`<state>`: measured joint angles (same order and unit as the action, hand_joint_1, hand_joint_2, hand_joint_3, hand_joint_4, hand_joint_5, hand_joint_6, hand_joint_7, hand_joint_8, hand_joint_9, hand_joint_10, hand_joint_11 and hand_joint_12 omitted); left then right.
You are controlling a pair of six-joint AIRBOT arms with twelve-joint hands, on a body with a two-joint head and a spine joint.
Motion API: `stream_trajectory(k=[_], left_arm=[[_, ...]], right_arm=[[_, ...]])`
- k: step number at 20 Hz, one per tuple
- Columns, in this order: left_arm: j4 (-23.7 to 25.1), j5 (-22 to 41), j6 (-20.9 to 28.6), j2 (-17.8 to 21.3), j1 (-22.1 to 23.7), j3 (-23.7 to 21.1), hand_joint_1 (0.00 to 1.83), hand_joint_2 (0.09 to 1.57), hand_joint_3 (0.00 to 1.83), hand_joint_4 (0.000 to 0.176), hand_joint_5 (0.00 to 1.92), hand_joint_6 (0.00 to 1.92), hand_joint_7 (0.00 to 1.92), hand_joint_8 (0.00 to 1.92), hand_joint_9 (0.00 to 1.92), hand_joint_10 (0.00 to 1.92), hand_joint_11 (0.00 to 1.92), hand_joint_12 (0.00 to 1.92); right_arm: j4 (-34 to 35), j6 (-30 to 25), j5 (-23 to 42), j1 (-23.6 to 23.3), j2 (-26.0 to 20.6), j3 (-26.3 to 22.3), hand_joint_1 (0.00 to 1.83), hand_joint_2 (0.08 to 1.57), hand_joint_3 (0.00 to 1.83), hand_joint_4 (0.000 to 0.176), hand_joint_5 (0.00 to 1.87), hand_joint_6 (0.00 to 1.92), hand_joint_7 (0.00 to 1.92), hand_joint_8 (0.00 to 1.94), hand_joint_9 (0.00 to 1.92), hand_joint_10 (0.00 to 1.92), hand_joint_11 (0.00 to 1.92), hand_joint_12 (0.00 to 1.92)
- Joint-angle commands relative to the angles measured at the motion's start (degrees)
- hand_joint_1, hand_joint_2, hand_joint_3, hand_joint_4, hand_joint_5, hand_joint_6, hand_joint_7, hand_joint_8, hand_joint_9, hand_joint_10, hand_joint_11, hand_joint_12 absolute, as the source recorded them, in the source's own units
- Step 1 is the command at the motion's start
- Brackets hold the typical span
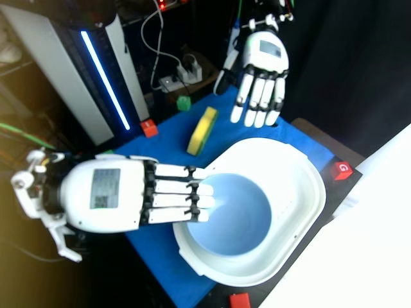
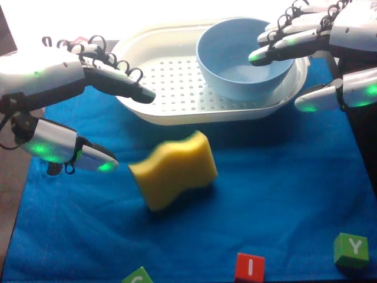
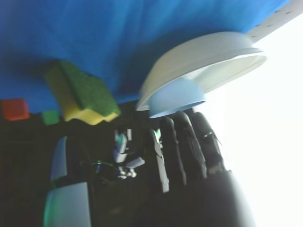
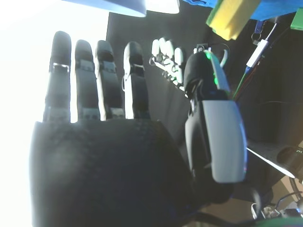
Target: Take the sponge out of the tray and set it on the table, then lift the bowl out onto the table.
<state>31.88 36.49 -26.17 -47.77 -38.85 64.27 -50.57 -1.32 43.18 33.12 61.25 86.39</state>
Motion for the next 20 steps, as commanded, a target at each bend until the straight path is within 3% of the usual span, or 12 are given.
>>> stream_trajectory(k=[1,3,4,5,7,9,10,13,16,17,18,20], left_arm=[[-2.57,6.10,-0.11,-0.09,0.60,0.13,0.69,0.93,0.00,0.084,0.56,0.01,0.52,0.00,0.44,0.01,0.00,0.74],[-3.95,6.61,-1.36,0.09,0.55,0.07,0.70,0.91,0.00,0.047,0.57,0.00,0.51,0.00,0.43,0.00,0.00,0.79],[-5.26,7.08,-2.65,0.30,0.43,-0.02,0.71,0.89,0.00,0.059,0.54,0.00,0.49,0.00,0.43,0.00,0.00,0.85],[-7.82,8.05,-4.90,0.72,0.07,-0.21,0.71,0.87,0.00,0.050,0.47,0.00,0.42,0.00,0.37,0.00,0.00,0.80],[-14.00,11.05,-9.26,1.48,-1.23,-0.48,0.67,0.89,0.00,0.067,0.37,0.00,0.35,0.00,0.29,0.00,0.00,0.74],[-18.62,13.57,-12.26,1.83,-2.44,-0.75,0.73,0.90,0.00,0.071,0.36,0.00,0.33,0.00,0.25,0.00,0.00,0.65],[-21.51,15.37,-13.72,1.87,-3.55,-0.91,0.77,0.88,0.00,0.031,0.38,0.01,0.31,0.01,0.25,0.01,0.00,0.53],[-28.84,21.21,-15.94,1.87,-8.36,-1.56,0.80,0.86,0.00,0.041,0.40,0.00,0.27,0.00,0.20,0.00,0.00,0.41],[-31.99,24.15,-15.97,1.80,-11.27,-1.93,0.78,0.86,0.00,0.044,0.41,0.00,0.29,0.00,0.22,0.01,0.00,0.55],[-31.99,23.93,-15.97,1.79,-11.44,-2.01,0.84,0.86,0.00,0.025,0.43,0.00,0.31,0.00,0.26,0.01,0.00,0.60],[-31.86,23.60,-15.97,1.73,-11.43,-2.01,0.86,0.85,0.00,0.029,0.43,0.00,0.31,0.00,0.27,0.01,0.00,0.60],[-31.87,23.84,-15.96,1.59,-11.43,-2.06,0.85,0.86,0.00,0.013,0.44,0.00,0.32,0.00,0.28,0.01,0.00,0.66]], right_arm=[[3.80,-0.17,4.14,-0.39,-0.15,-0.24,0.49,1.19,0.00,0.115,0.36,0.00,0.24,0.00,0.19,0.00,0.00,0.69],[3.82,-0.17,4.15,-0.37,-0.68,-0.82,0.43,1.18,0.00,0.127,0.36,0.00,0.26,0.00,0.19,0.01,0.00,0.66],[3.82,-0.17,4.17,-0.38,-0.97,-1.12,0.42,1.18,0.00,0.130,0.36,0.00,0.27,0.00,0.20,0.01,0.00,0.67],[3.83,-0.16,4.22,-0.39,-1.19,-1.28,0.46,1.17,0.00,0.129,0.37,0.00,0.27,0.00,0.18,0.00,0.00,0.67],[3.96,-0.16,4.26,-0.41,-1.19,-1.25,0.54,1.16,0.00,0.130,0.34,0.00,0.22,0.00,0.13,0.00,0.00,0.46],[4.48,-0.15,4.26,-0.44,-0.95,-1.11,0.53,1.16,0.00,0.135,0.34,0.00,0.21,0.00,0.13,0.00,0.00,0.48],[5.04,-0.15,4.27,-0.45,-0.58,-0.73,0.53,1.16,0.00,0.119,0.35,0.00,0.21,0.00,0.14,0.00,0.00,0.55],[6.48,-0.15,4.29,-1.19,2.05,1.91,0.52,1.16,0.00,0.098,0.35,0.00,0.22,0.00,0.15,0.00,0.00,0.53],[7.18,-0.15,4.27,-2.01,4.29,3.98,0.52,1.15,0.00,0.122,0.37,0.00,0.23,0.00,0.17,0.00,0.00,0.56],[7.24,-0.15,4.25,-2.07,5.19,4.97,0.53,1.13,0.00,0.135,0.35,0.00,0.25,0.00,0.18,0.00,0.00,0.70],[7.26,-0.16,4.23,-2.07,5.89,5.77,0.54,1.12,0.00,0.127,0.34,0.00,0.25,0.00,0.18,0.00,0.00,0.72],[7.24,-0.17,4.17,-2.07,6.37,7.46,0.49,1.16,0.00,0.139,0.31,0.00,0.23,0.00,0.15,0.00,0.00,0.54]])
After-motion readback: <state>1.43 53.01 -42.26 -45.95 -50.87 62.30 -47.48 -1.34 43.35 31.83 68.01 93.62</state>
